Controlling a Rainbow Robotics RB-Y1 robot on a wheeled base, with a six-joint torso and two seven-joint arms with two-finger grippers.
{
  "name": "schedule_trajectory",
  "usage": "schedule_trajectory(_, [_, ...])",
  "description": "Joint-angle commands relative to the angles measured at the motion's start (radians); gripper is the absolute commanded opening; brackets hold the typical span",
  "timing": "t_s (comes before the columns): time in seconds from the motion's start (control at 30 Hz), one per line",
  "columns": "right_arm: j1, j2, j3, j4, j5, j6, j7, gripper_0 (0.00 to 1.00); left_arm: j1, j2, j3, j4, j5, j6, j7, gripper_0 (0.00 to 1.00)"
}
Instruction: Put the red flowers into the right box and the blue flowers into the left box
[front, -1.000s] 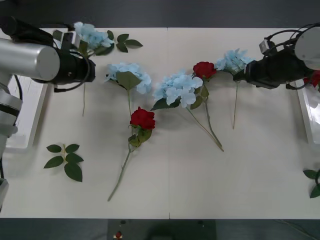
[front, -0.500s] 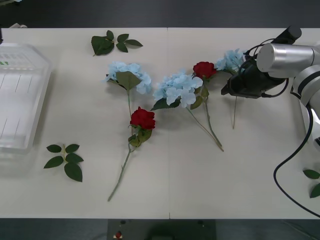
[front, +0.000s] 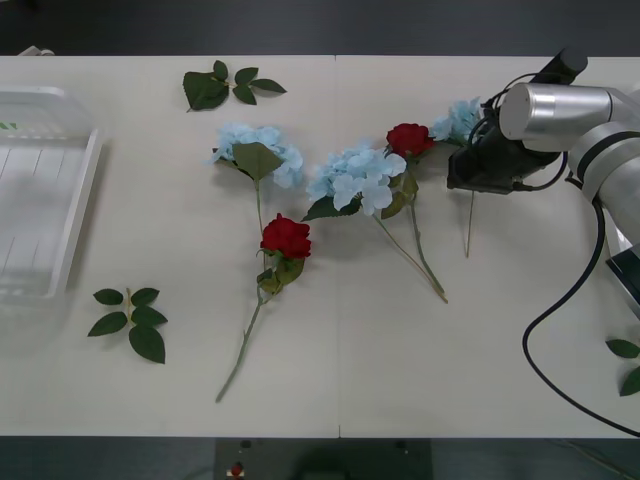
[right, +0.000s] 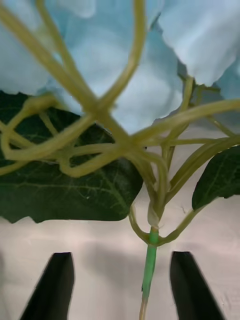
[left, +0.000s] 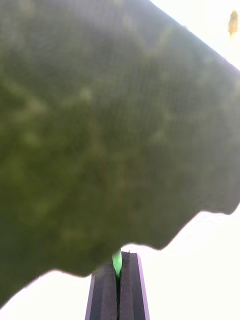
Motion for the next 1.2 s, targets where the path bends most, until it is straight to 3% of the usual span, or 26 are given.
schedule_trajectory(0.03, [-0.034,0.015,-0.009,-0.011,0.019,-0.018,0.027,0.29,0.005,0.014,-0.017,-0.005,0.011,-0.012,-0.014,0.0])
schedule_trajectory(0.2, [-0.034,0.026,-0.004,0.007,0.033,-0.046,0.034,0.2,0.004,-0.018,-0.022,0.049,0.014,-0.033,-0.019,0.0])
schedule_trajectory(0.27, [-0.034,0.033,-0.004,0.024,0.036,-0.072,0.04,0.03,0.004,-0.032,-0.037,0.075,0.015,-0.068,-0.017,0.0])
schedule_trajectory(0.3, [-0.034,0.036,-0.004,0.03,0.039,-0.08,0.043,0.0,0.004,-0.033,-0.048,0.09,0.015,-0.091,-0.014,0.0])
schedule_trajectory(0.57, [-0.037,0.023,-0.01,0.035,0.021,-0.078,0.072,0.0,0.004,-0.032,-0.072,0.115,0.038,-0.14,-0.019,0.03])
schedule_trajectory(0.7, [-0.06,-0.034,-0.048,0.035,-0.078,-0.001,0.19,0.0,0.004,-0.032,-0.072,0.115,0.106,-0.139,-0.031,0.4])
schedule_trajectory(0.83, [-0.066,-0.129,-0.062,0.024,-0.305,0.08,0.393,0.0,0.004,-0.03,-0.057,0.107,0.153,-0.1,-0.057,0.63])
schedule_trajectory(0.97, [-0.062,-0.214,-0.053,0.003,-0.565,0.126,0.63,0.0,0.005,-0.03,0.032,0.016,0.258,0.073,-0.14,0.88])
schedule_trajectory(1.1, [-0.032,-0.29,-0.01,-0.085,-0.794,0.13,0.822,0.0,0.004,-0.03,0.12,-0.134,0.353,0.289,-0.154,0.93])
schedule_trajectory(1.2, [0.02,-0.341,0.01,-0.211,-0.926,0.095,0.89,0.0,0.002,-0.03,0.141,-0.241,0.379,0.367,-0.143,0.94])
